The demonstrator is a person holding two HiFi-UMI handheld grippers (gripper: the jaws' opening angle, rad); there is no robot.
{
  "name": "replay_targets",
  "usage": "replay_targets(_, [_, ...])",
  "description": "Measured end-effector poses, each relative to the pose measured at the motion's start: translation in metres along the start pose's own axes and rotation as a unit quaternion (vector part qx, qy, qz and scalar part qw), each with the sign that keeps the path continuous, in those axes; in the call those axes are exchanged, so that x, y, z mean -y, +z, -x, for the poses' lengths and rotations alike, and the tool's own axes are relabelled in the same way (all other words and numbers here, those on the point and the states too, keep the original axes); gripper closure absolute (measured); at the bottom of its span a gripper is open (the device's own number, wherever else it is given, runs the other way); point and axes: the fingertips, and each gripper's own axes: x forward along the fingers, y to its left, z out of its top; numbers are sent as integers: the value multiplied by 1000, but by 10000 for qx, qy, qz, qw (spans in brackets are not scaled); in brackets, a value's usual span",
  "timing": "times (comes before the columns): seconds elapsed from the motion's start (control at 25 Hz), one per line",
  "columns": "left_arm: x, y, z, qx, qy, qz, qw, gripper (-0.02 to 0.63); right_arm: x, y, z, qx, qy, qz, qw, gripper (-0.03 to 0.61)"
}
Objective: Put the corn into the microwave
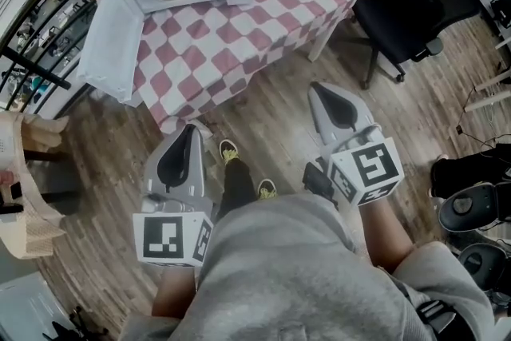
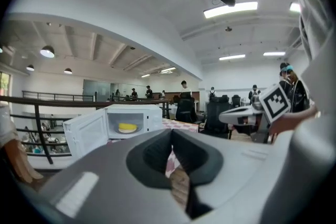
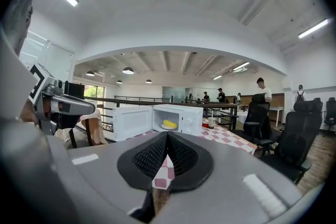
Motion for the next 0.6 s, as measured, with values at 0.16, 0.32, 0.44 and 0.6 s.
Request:
replay_targets(0.16, [-5, -1, 0, -93, 114, 113, 9998, 603, -1, 6, -3, 25, 26, -39, 10000, 580])
replay_targets(0.32, [-14, 7, -3, -75, 174, 369, 9991, 603, -2, 17, -9, 53, 95, -12, 9999, 580])
replay_targets(0.44, [-16, 6, -7, -102, 211, 370, 9990, 603, 0, 17, -16, 59, 132, -35, 9999, 580])
replay_targets(0.6, [-15, 1, -16, -77, 225, 316, 9992, 603, 5, 12, -24, 143, 154, -52, 9998, 580])
